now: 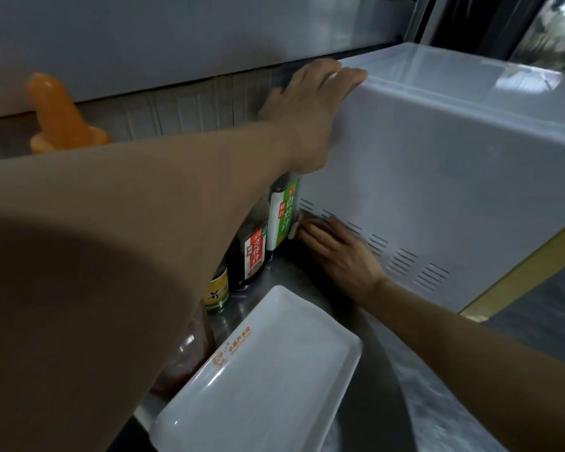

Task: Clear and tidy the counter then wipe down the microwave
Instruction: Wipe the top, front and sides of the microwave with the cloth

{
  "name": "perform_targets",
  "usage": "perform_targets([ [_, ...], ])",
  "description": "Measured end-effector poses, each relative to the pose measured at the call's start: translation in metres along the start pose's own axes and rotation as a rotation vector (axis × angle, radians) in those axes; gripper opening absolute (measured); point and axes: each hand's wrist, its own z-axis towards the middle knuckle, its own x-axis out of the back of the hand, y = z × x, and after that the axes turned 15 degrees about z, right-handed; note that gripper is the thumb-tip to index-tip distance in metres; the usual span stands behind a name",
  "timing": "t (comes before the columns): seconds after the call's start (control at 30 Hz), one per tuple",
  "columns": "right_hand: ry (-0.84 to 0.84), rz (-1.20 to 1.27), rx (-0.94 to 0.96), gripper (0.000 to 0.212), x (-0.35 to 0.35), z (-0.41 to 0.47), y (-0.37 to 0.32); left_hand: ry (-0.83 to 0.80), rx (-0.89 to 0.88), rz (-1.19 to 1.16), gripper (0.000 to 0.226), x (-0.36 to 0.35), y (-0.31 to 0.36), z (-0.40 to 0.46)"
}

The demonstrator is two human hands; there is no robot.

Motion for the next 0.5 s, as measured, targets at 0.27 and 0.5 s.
perform_targets([
  [0.27, -0.070, 0.028, -0.008, 0.080, -0.006, -0.067, 0.016, 0.008, 0.017, 0.003, 0.099, 0.002, 0.004, 0.001],
  [0.5, -0.228, -0.016, 0.087, 0.058, -0.003, -0.055, 0.012, 0.028, 0.034, -0.006, 0.100, -0.004, 0.006, 0.003],
])
